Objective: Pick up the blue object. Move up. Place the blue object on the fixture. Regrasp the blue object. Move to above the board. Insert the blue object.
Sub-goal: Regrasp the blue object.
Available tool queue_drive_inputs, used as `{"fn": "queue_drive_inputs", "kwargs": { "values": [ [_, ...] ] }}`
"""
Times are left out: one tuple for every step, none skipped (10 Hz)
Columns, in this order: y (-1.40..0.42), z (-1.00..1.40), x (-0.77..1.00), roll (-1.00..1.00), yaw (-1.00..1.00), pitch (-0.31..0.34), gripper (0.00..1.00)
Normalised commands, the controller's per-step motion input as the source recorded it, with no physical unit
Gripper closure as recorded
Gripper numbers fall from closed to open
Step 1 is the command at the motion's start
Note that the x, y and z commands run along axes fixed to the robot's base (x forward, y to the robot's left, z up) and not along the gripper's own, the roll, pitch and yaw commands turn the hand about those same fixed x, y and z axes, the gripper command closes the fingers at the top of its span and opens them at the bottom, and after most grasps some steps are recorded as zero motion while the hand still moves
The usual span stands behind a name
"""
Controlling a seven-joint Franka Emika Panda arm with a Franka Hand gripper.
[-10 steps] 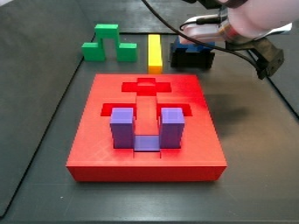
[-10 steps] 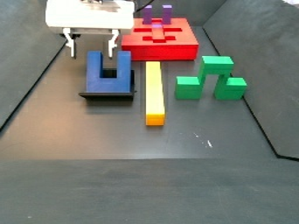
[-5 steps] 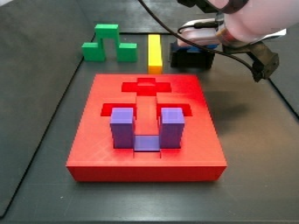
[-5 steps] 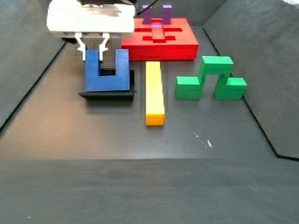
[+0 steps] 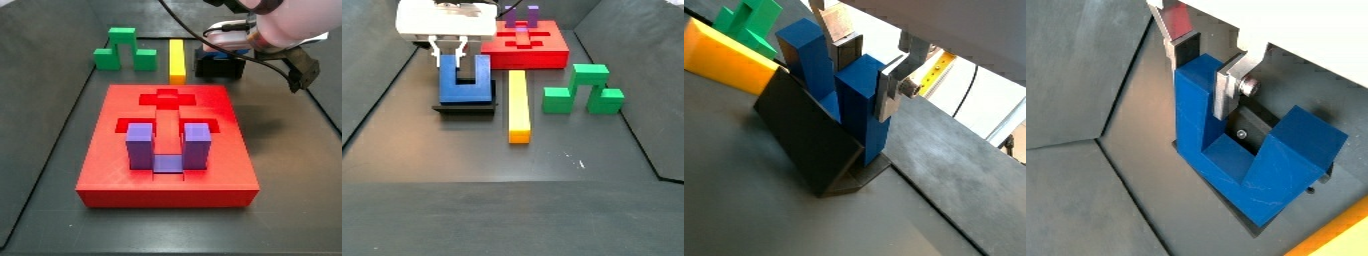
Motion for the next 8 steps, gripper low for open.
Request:
{"fn": "queue_drive_inputs", "kwargs": {
  "values": [
    [0.00, 0.00, 0.00, 0.00, 0.00, 0.000, 1.00],
    [0.00, 0.00, 0.00, 0.00, 0.00, 0.000, 1.00],
    [0.00, 0.00, 0.00, 0.00, 0.00, 0.000, 1.00],
    [0.00, 0.00, 0.00, 0.00, 0.00, 0.000, 1.00],
    [0.00, 0.00, 0.00, 0.00, 0.00, 0.000, 1.00],
    [0.00, 0.00, 0.00, 0.00, 0.00, 0.000, 1.00],
    [0.00, 0.00, 0.00, 0.00, 0.00, 0.000, 1.00],
    [0.00, 0.00, 0.00, 0.00, 0.00, 0.000, 1.00]
  ]
}}
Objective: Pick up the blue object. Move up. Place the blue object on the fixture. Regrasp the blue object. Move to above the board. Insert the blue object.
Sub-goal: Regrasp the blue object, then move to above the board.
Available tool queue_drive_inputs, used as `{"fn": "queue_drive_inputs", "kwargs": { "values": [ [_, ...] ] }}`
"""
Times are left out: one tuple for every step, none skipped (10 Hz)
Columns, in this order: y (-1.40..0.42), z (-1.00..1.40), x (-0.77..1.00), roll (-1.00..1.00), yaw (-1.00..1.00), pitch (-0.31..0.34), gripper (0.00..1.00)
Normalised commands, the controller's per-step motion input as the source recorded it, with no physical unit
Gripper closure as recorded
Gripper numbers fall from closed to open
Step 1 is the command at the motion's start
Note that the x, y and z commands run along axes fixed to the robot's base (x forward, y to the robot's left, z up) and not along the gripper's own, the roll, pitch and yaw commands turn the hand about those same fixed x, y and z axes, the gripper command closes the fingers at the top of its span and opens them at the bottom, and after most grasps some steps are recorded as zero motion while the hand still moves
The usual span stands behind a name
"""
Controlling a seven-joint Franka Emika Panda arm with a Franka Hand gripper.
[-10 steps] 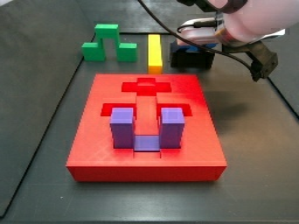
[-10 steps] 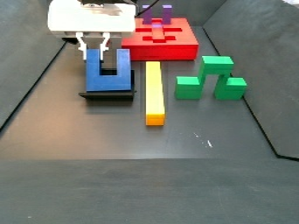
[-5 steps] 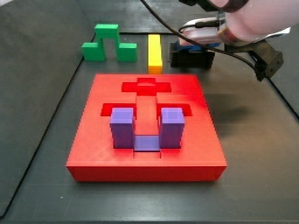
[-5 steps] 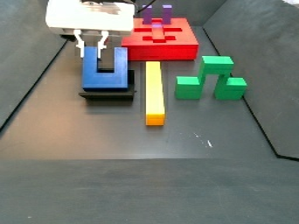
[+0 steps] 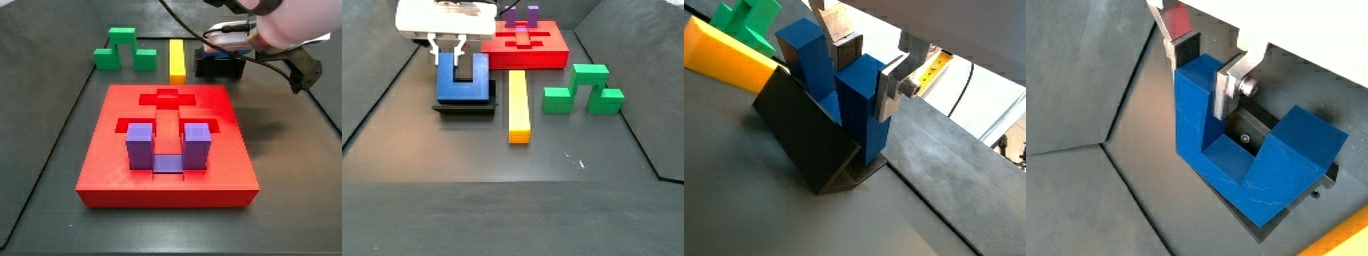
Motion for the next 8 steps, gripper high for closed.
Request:
{"fn": "queue_drive_inputs", "kwargs": {
  "values": [
    [0.00, 0.00, 0.00, 0.00, 0.00, 0.000, 1.00],
    [0.00, 1.40, 0.00, 0.00, 0.00, 0.000, 1.00],
    [-0.04, 1.40, -0.03, 0.01, 0.02, -0.008, 1.00],
    [-0.04, 1.40, -0.06, -0.03, 0.02, -0.048, 1.00],
    [-0.01, 1.40, -0.07, -0.02, 0.01, -0.069, 1.00],
    [-0.03, 1.40, -0.06, -0.02, -0.02, -0.022, 1.00],
    [-0.02, 1.40, -0.07, 0.00, -0.03, -0.011, 1.00],
    [-0.01, 1.40, -0.07, -0.01, -0.03, 0.001, 1.00]
  ]
}}
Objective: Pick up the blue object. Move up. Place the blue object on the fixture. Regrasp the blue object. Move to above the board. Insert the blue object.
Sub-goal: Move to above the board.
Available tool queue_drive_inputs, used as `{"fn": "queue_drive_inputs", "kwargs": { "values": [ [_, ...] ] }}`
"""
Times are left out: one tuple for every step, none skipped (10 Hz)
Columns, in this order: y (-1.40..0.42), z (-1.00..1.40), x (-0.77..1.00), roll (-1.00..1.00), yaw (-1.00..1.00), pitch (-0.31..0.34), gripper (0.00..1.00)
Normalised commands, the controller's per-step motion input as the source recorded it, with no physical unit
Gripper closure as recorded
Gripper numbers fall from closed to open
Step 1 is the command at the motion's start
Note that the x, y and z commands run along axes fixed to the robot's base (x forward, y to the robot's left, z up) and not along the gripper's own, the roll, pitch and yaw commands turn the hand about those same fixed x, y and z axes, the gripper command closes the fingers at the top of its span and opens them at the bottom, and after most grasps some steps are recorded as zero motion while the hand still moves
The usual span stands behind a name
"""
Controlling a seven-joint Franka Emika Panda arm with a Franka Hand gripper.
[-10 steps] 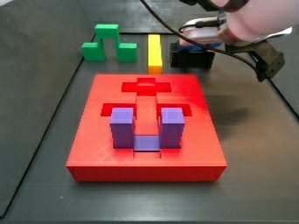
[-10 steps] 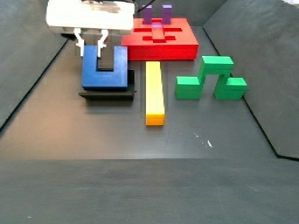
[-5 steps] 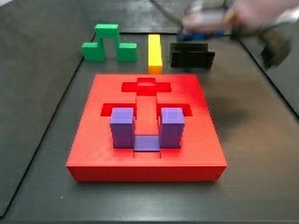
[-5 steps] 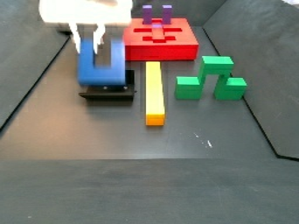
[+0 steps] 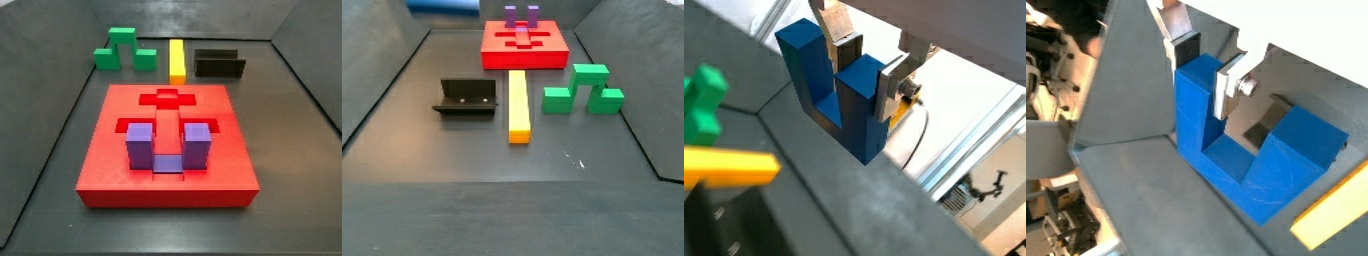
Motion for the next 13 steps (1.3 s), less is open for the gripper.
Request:
{"fn": "queue_drive_inputs", "kwargs": {
  "values": [
    [-0.01, 0.58, -0.03, -0.01, -0.02, 0.021, 1.00],
    [-0.01, 0.33, -0.01, -0.01, -0.02, 0.030, 1.00],
    [-1.40, 0.29, -1.34, -1.00, -0.16, 0.062, 1.00],
    [-1.40, 0.31, -1.37, -1.00, -0.15, 0.056, 1.00],
    [-1.31, 0.31, -1.40, -1.00, -0.14, 0.030, 1.00],
    [-1.25, 0.27, -1.40, -1.00, -0.14, 0.028, 1.00],
    [-1.24, 0.29, -1.40, -1.00, -0.13, 0.034, 1.00],
    [-1.23, 0.29, -1.40, -1.00, -0.13, 0.037, 1.00],
    [-0.54, 0.11, -0.67, -1.00, -0.12, 0.049, 1.00],
    [-0.25, 0.05, -0.33, -1.00, -0.12, 0.062, 1.00],
    [-0.10, 0.03, -0.13, -1.00, -0.11, 0.070, 1.00],
    [-0.08, 0.02, -0.12, -1.00, -0.11, 0.064, 1.00],
    [-0.02, 0.01, -0.11, -1.00, -0.10, 0.051, 1.00]
  ]
}}
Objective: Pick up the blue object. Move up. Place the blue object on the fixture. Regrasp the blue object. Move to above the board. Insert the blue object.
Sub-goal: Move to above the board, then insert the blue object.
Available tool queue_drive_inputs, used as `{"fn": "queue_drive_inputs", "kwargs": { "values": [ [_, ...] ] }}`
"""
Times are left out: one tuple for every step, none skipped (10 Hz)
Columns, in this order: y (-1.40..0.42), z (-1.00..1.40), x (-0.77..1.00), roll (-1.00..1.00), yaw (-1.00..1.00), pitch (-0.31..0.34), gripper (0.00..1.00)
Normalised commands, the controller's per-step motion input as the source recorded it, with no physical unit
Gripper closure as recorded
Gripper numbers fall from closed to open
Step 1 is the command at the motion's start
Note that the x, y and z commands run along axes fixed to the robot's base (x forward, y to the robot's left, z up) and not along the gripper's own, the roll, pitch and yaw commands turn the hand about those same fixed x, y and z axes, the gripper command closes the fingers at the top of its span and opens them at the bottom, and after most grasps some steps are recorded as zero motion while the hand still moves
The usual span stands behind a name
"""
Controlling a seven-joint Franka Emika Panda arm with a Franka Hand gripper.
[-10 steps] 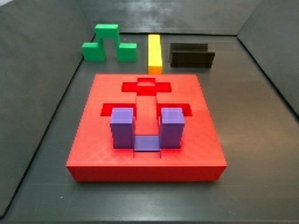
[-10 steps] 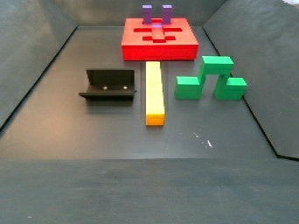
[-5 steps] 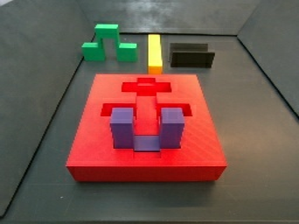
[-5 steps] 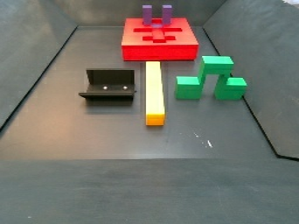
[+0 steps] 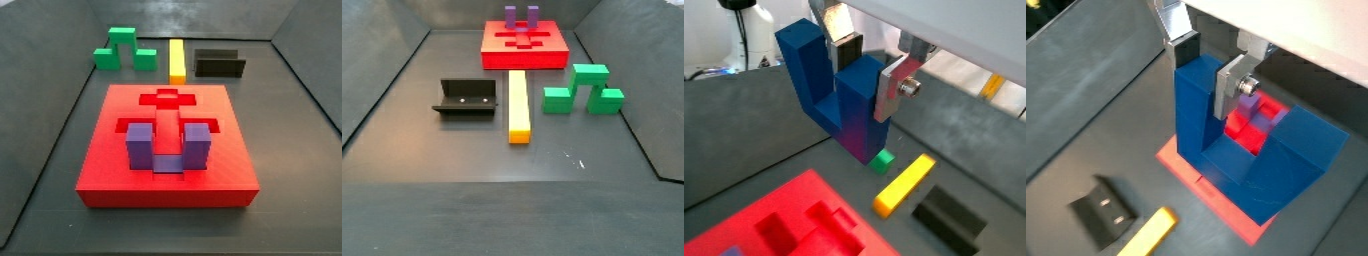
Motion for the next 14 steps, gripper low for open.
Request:
{"fn": "queue_drive_inputs", "kwargs": {
  "values": [
    [0.02, 0.01, -0.09, -1.00, -0.09, 0.038, 1.00],
    [0.03, 0.01, -0.08, -0.84, -0.07, 0.017, 1.00],
    [0.03, 0.00, -0.07, -0.52, -0.03, -0.008, 1.00],
    [0.01, 0.00, -0.05, -0.33, -0.02, -0.020, 1.00],
    [0.01, 0.00, -0.03, -0.20, -0.02, -0.016, 1.00],
    [0.00, -0.01, 0.03, 0.00, 0.00, 0.000, 1.00],
    [0.07, -0.30, 0.15, 0.00, 0.00, -0.047, 1.00],
    [0.35, -0.70, 0.52, -0.09, 0.04, -0.190, 1.00],
    [0.35, -0.64, 0.72, -0.08, 0.03, -0.216, 1.00],
    [0.37, -0.63, 0.76, -0.09, 0.05, -0.226, 1.00],
    [0.37, -0.69, 0.71, -0.10, 0.08, -0.200, 1.00],
    [0.27, -0.79, 0.55, -0.09, 0.03, -0.156, 1.00],
    [0.19, -0.79, 0.45, -0.11, 0.00, -0.150, 1.00],
    [0.13, -0.79, 0.37, -0.13, 0.00, -0.143, 1.00]
  ]
}}
